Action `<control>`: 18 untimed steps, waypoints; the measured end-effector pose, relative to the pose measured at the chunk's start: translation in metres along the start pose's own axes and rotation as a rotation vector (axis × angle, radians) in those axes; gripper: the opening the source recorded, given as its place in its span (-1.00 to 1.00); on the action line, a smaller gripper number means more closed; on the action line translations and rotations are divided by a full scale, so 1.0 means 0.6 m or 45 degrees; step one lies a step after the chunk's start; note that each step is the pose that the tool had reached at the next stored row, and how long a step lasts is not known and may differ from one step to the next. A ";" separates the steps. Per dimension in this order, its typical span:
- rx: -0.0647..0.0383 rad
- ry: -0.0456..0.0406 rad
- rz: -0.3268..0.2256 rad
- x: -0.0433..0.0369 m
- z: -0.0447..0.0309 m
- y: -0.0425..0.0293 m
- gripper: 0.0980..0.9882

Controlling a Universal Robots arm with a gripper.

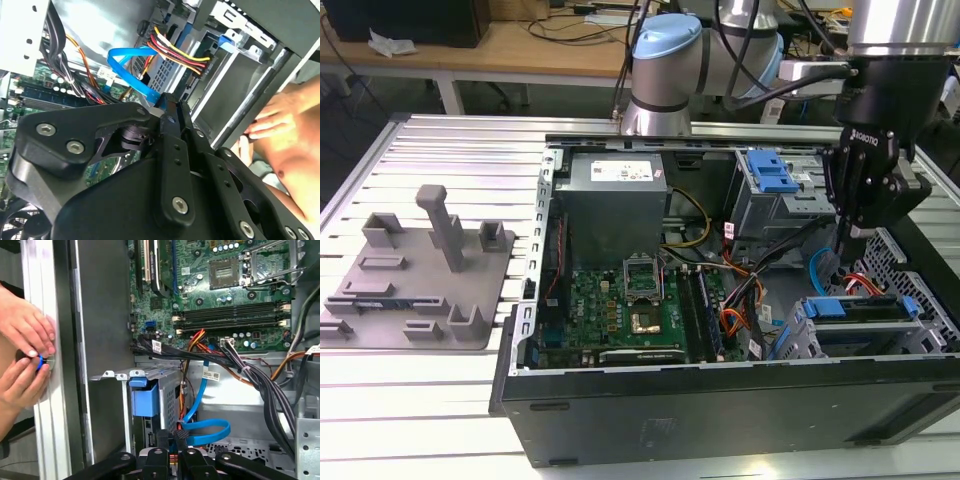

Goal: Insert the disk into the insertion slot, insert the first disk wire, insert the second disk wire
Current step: 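Insert the second disk wire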

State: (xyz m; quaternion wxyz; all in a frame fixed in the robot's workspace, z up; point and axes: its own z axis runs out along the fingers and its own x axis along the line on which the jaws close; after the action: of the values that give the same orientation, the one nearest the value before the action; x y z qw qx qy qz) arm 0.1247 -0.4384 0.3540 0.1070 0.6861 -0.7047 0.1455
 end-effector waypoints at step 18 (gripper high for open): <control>0.035 -0.282 0.027 0.071 0.026 -0.013 -0.86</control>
State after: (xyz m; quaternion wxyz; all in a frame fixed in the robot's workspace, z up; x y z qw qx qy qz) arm 0.1321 -0.4841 0.3547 0.0173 0.6918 -0.7174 0.0796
